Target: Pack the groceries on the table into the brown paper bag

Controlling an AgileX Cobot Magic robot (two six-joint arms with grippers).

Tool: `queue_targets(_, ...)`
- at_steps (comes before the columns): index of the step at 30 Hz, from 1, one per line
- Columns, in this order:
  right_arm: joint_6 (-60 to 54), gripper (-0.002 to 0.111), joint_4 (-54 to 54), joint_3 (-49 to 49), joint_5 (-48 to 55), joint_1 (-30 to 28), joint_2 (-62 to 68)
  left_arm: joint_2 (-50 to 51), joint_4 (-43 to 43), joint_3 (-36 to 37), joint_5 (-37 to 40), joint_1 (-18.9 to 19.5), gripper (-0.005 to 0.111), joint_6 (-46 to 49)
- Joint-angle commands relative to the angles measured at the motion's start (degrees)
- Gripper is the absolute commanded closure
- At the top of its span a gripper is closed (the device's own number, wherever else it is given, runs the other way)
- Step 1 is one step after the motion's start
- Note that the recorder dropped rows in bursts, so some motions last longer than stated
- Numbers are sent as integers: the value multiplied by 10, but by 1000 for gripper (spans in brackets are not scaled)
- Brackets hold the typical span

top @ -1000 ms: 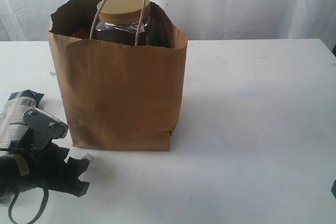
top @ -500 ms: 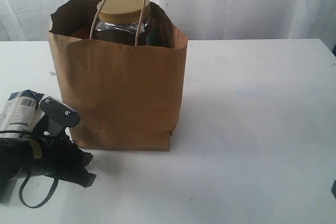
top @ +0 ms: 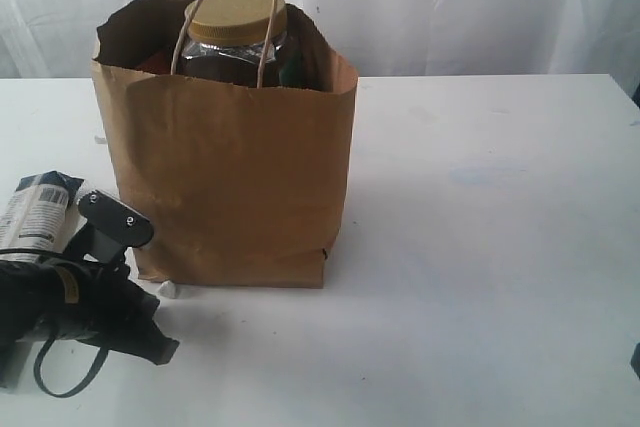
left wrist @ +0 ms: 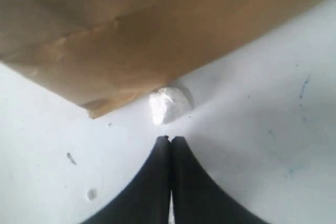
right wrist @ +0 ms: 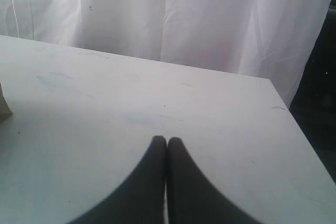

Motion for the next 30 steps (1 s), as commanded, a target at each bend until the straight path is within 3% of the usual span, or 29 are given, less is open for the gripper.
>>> queue_targets(1, 0, 108, 2, 1, -3, 1, 2, -19, 0, -1, 55, -3, 107, -2)
queue_targets(11, 0, 108, 2, 1, -3, 1, 2, -90, 0, -1, 77, -3, 107, -2)
queue_targets(18, 0, 108, 2, 1, -3, 1, 2, -94, 2, -1, 30, -3, 105, -9)
queue_targets(25, 0, 108, 2, 1, -3, 1, 2, -55, 2, -2, -3, -3, 62, -24)
queue_targets(30, 0, 108, 3, 1, -3, 1, 2, -11, 2, -2, -54, -3, 56, -63)
